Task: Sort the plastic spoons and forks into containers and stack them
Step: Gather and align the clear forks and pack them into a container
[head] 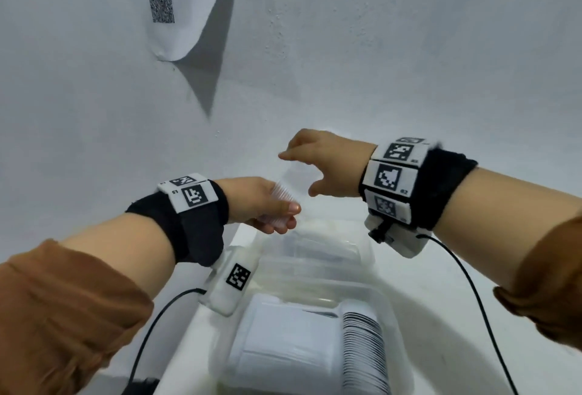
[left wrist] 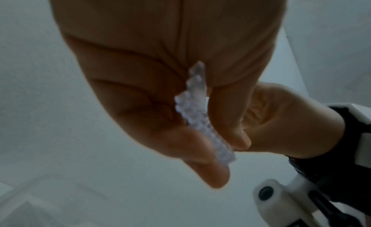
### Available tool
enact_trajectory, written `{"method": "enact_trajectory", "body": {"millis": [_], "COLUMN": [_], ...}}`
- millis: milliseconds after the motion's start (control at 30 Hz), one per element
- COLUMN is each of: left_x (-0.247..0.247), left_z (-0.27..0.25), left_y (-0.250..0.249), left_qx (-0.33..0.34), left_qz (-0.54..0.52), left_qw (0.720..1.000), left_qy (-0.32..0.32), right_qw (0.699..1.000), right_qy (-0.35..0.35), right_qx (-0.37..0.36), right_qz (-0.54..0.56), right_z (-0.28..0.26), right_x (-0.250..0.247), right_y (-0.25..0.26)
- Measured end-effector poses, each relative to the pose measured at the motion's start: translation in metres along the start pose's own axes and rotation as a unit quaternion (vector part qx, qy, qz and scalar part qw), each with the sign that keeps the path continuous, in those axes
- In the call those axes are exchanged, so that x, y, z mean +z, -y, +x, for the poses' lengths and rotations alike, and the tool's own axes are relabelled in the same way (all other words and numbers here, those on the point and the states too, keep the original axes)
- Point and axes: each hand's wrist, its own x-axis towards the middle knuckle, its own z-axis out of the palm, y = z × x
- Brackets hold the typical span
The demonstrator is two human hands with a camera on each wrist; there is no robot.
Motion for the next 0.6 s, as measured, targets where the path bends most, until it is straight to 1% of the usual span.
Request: {"method": "enact_trajectory", "body": {"millis": [100,167,367,467,533,600], "left_x": [-0.005,-0.01,-0.015,-0.019,-0.024,-0.028], "left_z": [0.0,0.002,0.007,0.011,0.014,0.017], "left_y": [0.007,0.012,0.024,0.03,0.035,0.041], "left_qx": [-0.004,-0.006,-0.024,-0.024,-0.022,-0.017], "left_qz": [0.018,0.029,0.077,0.081,0.077,0.054], "left_qw": [1.0,0.999,0.995,0.995,0.996,0.998], "left_qy": [0.023,0.032,0.058,0.051,0.041,0.028], "right_qw": [0.991,0.985,0.981,0.978,0.977,0.979], "right_qy": [0.074,0.1,0.165,0.191,0.198,0.187], "right_qx": [-0.021,-0.027,0.019,0.038,0.059,0.078], "right_qz": [-0.112,-0.138,-0.101,-0.074,-0.046,-0.016], "right_z": [0.013,0.02,0.03,0.033,0.032,0.032], "right_x": [0.009,0.014,0.031,0.041,0.046,0.05], "right_y": [0.013,0.019,0.025,0.021,0.019,0.016]}}
